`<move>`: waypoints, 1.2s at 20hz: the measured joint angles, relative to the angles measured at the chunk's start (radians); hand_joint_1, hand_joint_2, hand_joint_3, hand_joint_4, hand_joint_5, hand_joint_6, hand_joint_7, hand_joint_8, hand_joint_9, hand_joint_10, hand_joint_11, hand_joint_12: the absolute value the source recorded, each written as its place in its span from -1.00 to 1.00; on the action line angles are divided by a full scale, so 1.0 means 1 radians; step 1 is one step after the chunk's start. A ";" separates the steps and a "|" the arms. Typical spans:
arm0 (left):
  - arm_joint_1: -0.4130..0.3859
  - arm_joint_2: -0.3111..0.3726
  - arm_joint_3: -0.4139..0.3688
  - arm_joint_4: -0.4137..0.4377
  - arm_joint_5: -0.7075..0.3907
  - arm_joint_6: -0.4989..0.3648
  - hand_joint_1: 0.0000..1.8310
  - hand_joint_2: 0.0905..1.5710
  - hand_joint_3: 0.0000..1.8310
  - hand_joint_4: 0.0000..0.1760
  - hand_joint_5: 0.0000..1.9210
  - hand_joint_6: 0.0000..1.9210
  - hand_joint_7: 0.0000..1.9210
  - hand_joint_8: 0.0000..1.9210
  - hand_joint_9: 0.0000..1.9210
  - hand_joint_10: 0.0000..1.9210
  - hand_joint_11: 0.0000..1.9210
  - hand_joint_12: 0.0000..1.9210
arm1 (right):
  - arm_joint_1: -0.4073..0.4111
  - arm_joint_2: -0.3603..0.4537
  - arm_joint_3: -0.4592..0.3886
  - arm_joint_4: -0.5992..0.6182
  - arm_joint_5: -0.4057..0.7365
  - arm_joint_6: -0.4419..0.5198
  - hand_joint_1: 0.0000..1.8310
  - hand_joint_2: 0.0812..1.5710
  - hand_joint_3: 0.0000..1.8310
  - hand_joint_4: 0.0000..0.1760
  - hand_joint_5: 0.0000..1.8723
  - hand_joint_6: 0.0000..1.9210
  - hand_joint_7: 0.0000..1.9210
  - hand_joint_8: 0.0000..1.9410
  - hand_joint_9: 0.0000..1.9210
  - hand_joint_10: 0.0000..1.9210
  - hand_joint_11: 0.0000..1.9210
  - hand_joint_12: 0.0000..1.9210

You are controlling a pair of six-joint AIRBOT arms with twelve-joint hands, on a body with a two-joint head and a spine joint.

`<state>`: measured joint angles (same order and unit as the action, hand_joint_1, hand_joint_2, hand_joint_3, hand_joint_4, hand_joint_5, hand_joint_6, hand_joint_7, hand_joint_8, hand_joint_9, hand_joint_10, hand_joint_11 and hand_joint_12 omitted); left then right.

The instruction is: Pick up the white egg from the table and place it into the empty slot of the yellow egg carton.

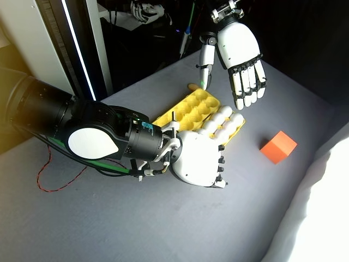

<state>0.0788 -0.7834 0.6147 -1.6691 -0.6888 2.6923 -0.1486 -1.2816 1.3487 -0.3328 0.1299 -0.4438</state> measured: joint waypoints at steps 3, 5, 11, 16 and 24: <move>0.000 0.000 0.000 0.000 0.000 0.000 -0.95 0.55 -1.00 -1.00 -0.68 -0.99 -0.65 -0.99 -0.68 -0.99 -1.00 -0.30 | -0.004 0.000 0.000 0.000 -0.010 -0.001 0.27 0.26 -1.00 -1.00 -0.15 -0.88 -0.09 -0.93 -0.24 -0.63 -0.66 0.38; 0.000 0.000 0.000 0.000 0.000 0.000 -1.00 0.55 -1.00 -1.00 -0.71 -1.00 -0.68 -1.00 -0.71 -1.00 -1.00 -0.37 | -0.004 0.000 0.000 0.000 -0.010 -0.002 0.25 0.27 -1.00 -1.00 -0.20 -0.93 -0.13 -0.96 -0.27 -0.66 -0.69 0.38; -0.001 0.000 0.000 0.000 0.001 0.000 -0.98 0.56 -1.00 -1.00 -0.69 -1.00 -0.65 -1.00 -0.68 -0.99 -1.00 -0.32 | -0.004 0.000 0.000 -0.001 -0.023 -0.020 0.09 0.23 -1.00 -1.00 -0.38 -1.00 -0.31 -1.00 -0.41 -0.75 -0.87 0.43; -0.001 0.000 0.000 0.000 0.000 0.000 -1.00 0.56 -1.00 -1.00 -0.71 -1.00 -0.67 -1.00 -0.69 -1.00 -1.00 -0.35 | -0.004 0.000 0.000 -0.002 -0.025 -0.040 -0.03 0.21 -1.00 -1.00 -0.52 -0.99 -0.45 -1.00 -0.51 -0.87 -1.00 0.36; -0.001 0.000 0.000 0.000 0.000 0.000 -0.99 0.57 -1.00 -1.00 -0.72 -1.00 -0.66 -1.00 -0.68 -1.00 -1.00 -0.34 | 0.101 0.061 -0.012 -0.004 -0.033 -0.040 -0.32 0.22 -0.99 -1.00 -0.77 -1.00 -0.73 -1.00 -0.73 -1.00 -1.00 -0.25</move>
<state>0.0780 -0.7834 0.6147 -1.6691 -0.6884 2.6923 -0.0475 -1.2209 1.3369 -0.3367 0.0967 -0.4839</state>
